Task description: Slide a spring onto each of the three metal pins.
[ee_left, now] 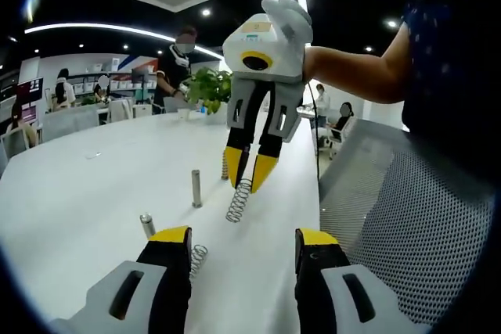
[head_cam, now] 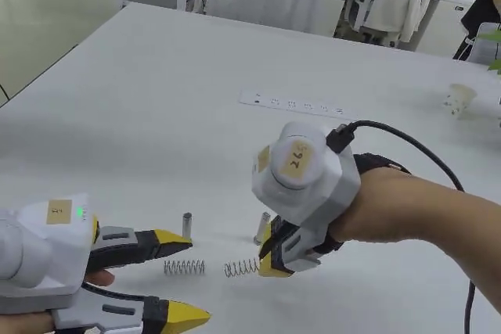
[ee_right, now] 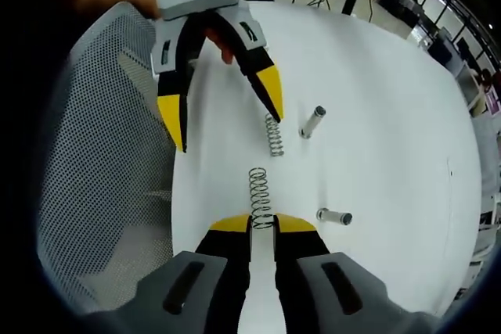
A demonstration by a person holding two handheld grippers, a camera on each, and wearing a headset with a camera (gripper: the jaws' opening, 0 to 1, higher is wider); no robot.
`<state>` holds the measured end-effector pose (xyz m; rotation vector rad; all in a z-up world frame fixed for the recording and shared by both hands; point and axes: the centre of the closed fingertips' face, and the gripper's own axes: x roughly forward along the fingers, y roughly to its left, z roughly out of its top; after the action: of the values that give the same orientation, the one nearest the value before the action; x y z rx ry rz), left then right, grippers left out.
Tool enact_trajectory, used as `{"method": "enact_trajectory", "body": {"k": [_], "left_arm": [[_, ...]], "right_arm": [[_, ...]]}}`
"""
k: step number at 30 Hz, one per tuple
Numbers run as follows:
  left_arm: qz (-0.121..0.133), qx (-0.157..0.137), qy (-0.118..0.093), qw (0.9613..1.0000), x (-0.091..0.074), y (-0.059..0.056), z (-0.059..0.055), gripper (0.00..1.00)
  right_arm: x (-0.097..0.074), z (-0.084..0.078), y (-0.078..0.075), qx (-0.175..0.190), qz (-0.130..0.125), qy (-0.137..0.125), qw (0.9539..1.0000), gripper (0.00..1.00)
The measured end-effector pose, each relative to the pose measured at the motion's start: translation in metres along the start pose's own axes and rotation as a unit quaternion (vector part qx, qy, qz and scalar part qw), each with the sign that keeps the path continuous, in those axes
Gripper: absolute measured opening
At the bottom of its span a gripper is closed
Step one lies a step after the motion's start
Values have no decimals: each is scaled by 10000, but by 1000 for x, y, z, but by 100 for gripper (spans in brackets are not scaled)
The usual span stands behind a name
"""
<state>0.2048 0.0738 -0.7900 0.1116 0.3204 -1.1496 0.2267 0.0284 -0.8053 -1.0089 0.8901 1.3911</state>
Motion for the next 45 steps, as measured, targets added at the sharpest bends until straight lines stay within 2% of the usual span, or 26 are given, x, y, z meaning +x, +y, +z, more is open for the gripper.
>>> {"method": "enact_trajectory", "body": {"k": [24,45], "left_arm": [[-161,339,-55,9993,8,-5,6,31],[-190,621,-159,9978,12,-4,11,9]], "right_arm": [[-7,24,12,-355,33,13,9994,8],[-10,33,17,-462,50,18,9989,8]]}}
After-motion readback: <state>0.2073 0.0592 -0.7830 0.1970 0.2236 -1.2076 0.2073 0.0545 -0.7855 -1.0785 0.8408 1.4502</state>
